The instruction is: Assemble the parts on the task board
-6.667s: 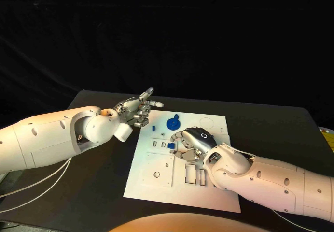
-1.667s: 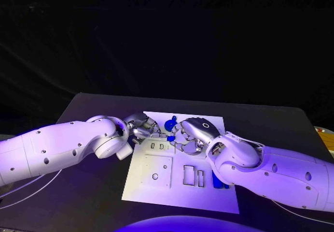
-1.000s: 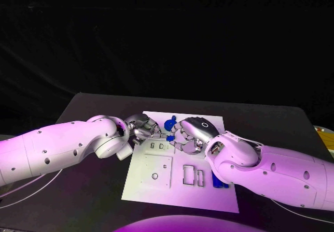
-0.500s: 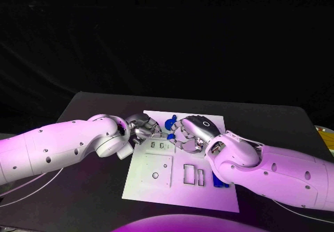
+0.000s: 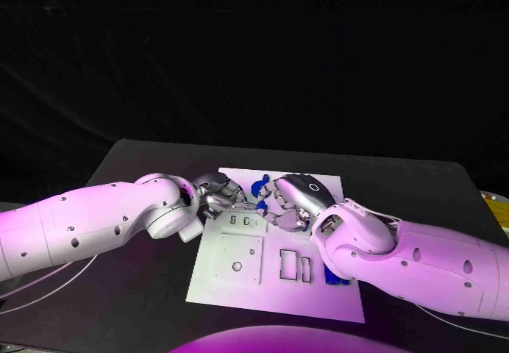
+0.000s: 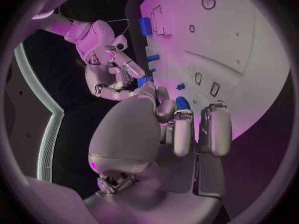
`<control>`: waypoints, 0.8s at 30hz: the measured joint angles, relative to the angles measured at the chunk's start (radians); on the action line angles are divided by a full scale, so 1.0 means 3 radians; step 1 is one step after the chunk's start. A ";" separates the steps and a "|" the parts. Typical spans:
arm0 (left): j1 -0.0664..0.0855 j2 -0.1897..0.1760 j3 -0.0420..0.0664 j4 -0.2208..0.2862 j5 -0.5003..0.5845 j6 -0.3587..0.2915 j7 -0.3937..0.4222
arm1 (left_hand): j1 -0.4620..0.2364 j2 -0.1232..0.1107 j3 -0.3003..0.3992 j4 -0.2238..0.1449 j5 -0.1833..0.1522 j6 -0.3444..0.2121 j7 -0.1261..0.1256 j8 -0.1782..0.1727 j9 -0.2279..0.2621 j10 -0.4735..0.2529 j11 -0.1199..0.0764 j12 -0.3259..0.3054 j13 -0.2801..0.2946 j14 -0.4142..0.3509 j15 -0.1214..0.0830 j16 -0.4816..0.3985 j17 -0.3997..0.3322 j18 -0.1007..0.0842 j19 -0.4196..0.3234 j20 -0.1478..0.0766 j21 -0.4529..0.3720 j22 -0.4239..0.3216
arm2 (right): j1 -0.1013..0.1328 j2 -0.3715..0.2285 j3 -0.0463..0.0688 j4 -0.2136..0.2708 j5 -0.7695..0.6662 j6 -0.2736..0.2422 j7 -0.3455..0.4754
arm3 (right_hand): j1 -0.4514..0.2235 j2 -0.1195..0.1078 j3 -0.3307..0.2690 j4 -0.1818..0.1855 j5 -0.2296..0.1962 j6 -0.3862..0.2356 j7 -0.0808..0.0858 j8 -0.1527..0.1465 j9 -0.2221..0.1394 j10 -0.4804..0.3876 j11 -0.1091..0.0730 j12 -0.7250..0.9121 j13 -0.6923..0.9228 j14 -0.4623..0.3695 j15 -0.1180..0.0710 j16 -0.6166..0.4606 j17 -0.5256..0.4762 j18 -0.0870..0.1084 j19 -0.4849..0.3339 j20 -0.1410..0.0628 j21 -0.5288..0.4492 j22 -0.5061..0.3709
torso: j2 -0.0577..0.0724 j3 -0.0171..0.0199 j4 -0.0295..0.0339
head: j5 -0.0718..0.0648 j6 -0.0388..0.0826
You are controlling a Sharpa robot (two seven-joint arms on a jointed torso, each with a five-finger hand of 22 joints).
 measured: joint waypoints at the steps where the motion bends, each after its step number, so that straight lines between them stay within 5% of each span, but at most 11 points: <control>1: 0.0000 0.0000 0.0000 0.0000 0.0000 0.0000 -0.0001 | 0.0000 0.0000 0.0000 0.0000 0.0000 0.0000 0.0000 0.0000 0.0000 0.0000 0.0000 0.0000 0.0000 0.0000 0.0000 0.0000 0.0000 0.0000 0.0000 0.0000 0.0000 0.0000 | 0.0000 0.0002 0.0000 0.0000 0.0000 -0.0001 0.0002 | 0.0000 0.0000 0.0000 0.0000 0.0000 0.0000 0.0000 0.0000 0.0000 0.0000 0.0000 0.0000 0.0000 0.0000 0.0000 0.0000 0.0000 0.0000 0.0000 0.0000 0.0000 0.0000 | 0.0000 0.0000 0.0000 | 0.0000 0.0000; 24: -0.0001 -0.0027 -0.0002 -0.0043 0.0018 -0.0003 -0.0009 | 0.0000 0.0000 0.0009 0.0009 0.0000 0.0000 0.0000 0.0012 0.0007 0.0008 -0.0008 0.0000 0.0005 0.0000 0.0000 0.0000 0.0000 0.0000 0.0012 0.0012 0.0000 0.0000 | 0.0003 0.0022 0.0003 -0.0032 0.0005 0.0015 0.0028 | 0.0013 0.0004 0.0009 0.0010 -0.0004 0.0000 0.0000 0.0000 0.0000 0.0000 0.0000 0.0000 -0.0001 0.0000 0.0000 0.0000 0.0000 0.0000 0.0000 0.0000 -0.0001 0.0002 | -0.0001 0.0002 -0.0001 | 0.0010 -0.0009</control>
